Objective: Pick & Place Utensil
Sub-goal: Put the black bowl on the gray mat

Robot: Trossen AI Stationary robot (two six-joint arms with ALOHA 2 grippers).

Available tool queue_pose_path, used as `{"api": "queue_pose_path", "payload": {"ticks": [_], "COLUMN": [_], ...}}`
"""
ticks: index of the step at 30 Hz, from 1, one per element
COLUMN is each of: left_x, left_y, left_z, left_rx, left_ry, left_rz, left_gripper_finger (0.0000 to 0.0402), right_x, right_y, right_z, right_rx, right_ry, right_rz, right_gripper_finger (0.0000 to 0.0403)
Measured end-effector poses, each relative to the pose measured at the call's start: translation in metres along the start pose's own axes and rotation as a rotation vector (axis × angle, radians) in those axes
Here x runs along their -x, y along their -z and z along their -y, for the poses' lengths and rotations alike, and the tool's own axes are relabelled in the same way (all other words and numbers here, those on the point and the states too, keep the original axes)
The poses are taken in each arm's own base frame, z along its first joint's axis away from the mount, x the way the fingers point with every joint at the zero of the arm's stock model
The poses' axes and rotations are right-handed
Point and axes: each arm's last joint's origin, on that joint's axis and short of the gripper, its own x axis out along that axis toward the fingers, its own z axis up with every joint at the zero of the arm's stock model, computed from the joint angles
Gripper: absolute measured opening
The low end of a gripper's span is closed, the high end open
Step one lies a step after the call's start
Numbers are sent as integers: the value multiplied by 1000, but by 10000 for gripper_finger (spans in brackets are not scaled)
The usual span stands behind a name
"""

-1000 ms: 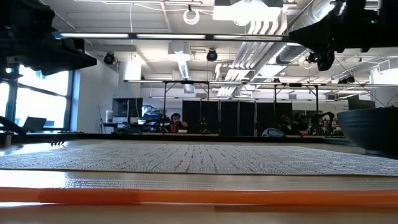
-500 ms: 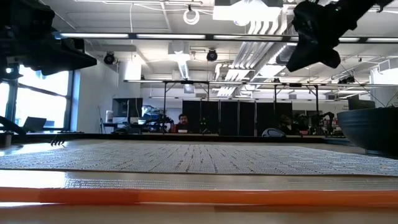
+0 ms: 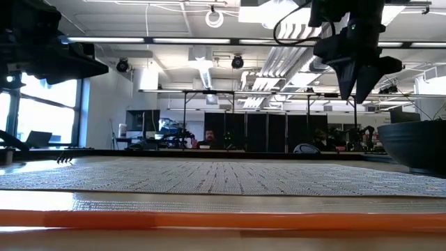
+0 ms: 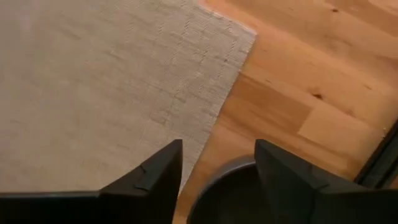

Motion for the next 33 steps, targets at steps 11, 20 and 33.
{"api": "queue_pose_path", "payload": {"ticks": [11,20,33], "left_x": [0,0,0], "left_y": [0,0,0], "left_z": [0,0,0], "left_rx": [0,0,0], "left_ry": [0,0,0], "left_rz": [0,0,0], "left_gripper_finger": [40,40,40], "right_x": [-12,-11,-50], "right_y": [28,62,79], "right_z": [-16,-31,-25], "right_rx": [-38,-66,-137], "right_ry": [125,117,92], "right_rz": [-131,-169,-169], "right_gripper_finger": [215,215,194]}}
